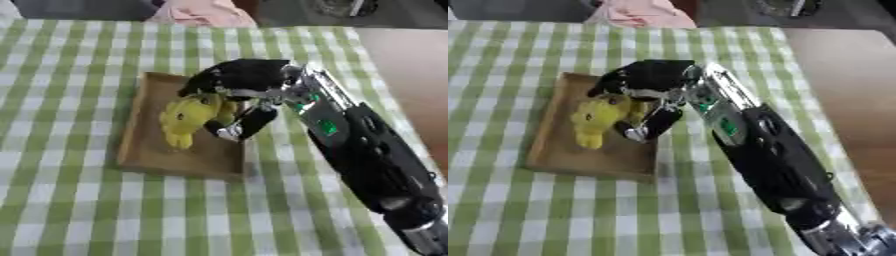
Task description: Pick up objects on the table and place them in the box.
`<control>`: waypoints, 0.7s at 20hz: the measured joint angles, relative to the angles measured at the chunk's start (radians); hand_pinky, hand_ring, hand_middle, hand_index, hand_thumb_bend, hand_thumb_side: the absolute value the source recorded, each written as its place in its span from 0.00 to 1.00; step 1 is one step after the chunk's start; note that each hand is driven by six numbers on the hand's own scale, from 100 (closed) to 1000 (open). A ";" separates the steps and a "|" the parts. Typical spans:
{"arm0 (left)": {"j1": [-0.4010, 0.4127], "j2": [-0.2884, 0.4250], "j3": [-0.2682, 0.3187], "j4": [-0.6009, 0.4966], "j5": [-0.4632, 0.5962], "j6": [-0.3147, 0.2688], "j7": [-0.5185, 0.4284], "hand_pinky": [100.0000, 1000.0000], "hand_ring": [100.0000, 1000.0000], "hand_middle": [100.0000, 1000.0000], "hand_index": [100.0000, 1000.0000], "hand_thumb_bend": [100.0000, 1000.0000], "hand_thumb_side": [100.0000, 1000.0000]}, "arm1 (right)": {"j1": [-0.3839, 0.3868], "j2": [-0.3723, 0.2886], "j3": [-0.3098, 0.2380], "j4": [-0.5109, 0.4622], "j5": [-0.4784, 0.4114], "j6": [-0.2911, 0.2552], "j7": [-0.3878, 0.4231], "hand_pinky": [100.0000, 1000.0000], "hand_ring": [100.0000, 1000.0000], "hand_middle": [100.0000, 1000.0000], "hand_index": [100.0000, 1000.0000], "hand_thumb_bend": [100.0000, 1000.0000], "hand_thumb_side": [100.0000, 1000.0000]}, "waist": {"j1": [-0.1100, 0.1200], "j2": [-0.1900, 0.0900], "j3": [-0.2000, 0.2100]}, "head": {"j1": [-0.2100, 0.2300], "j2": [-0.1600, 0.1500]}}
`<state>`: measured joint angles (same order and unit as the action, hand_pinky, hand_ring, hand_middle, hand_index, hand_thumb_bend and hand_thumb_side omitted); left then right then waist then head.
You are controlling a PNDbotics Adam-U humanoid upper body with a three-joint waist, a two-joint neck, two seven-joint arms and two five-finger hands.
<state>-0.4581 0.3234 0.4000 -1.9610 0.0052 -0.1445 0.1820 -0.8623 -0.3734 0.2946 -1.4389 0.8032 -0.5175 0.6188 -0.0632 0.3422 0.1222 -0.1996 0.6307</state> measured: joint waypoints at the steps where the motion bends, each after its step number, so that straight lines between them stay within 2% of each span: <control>1: 0.000 0.000 -0.001 0.000 0.000 0.000 0.000 0.32 0.58 0.60 0.58 0.00 0.73 | 0.000 0.000 -0.002 0.001 0.001 0.003 -0.004 0.86 0.87 0.86 1.00 0.00 0.22 | 0.000 0.000 0.000 | 0.000 0.000; 10: 0.000 -0.001 -0.001 0.000 0.001 0.004 -0.006 0.32 0.58 0.60 0.58 0.00 0.73 | 0.000 0.000 -0.005 0.004 0.004 0.017 -0.022 0.87 0.87 0.86 1.00 0.00 0.22 | 0.000 0.000 0.000 | 0.000 -0.007; 14: 0.000 -0.005 -0.001 0.000 0.002 0.005 -0.006 0.32 0.58 0.60 0.58 0.00 0.74 | 0.000 0.000 -0.009 0.004 0.004 0.026 -0.030 0.85 0.85 0.84 1.00 0.00 0.19 | 0.000 0.000 -0.001 | 0.000 -0.007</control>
<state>-0.4581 0.3188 0.3989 -1.9612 0.0074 -0.1397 0.1759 -0.8618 -0.3736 0.2858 -1.4352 0.8070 -0.4919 0.5885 -0.0633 0.3422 0.1207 -0.1992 0.6233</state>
